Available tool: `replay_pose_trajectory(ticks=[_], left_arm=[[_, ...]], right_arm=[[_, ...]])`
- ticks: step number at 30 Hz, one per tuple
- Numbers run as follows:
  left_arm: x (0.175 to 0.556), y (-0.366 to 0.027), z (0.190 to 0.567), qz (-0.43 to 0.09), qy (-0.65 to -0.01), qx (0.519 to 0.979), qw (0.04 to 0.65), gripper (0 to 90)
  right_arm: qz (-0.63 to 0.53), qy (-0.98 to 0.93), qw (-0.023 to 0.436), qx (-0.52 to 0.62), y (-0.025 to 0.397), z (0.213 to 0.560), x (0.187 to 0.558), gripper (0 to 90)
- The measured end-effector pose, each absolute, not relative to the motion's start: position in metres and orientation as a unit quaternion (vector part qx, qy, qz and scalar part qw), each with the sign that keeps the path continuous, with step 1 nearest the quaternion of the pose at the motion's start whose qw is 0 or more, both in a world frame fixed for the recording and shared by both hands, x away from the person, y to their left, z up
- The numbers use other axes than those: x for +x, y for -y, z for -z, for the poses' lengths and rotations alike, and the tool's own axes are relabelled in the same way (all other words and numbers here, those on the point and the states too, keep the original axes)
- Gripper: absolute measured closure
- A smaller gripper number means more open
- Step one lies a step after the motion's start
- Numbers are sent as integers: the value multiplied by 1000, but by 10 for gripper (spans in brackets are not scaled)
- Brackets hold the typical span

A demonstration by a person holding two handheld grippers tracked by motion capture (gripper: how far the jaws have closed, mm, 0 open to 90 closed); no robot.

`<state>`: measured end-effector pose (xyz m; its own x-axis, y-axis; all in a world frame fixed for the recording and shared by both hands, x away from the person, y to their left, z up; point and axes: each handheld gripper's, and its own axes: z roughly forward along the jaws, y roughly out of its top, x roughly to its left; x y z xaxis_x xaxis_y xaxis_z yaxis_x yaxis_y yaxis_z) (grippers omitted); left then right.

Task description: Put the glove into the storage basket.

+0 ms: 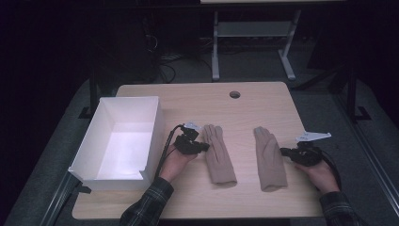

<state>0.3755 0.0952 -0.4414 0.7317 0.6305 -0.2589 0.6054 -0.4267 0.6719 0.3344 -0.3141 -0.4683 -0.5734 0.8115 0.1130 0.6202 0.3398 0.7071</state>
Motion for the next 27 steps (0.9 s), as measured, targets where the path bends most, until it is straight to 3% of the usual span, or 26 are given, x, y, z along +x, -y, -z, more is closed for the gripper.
replay_pose_trajectory(ticks=[8,27], left_arm=[[375,-90,440,-2,-357,843,401,878],[390,-66,442,-1,-349,839,417,877]], right_arm=[[-376,-818,102,424,303,467,333,900],[-382,-834,86,388,275,468,338,895]])
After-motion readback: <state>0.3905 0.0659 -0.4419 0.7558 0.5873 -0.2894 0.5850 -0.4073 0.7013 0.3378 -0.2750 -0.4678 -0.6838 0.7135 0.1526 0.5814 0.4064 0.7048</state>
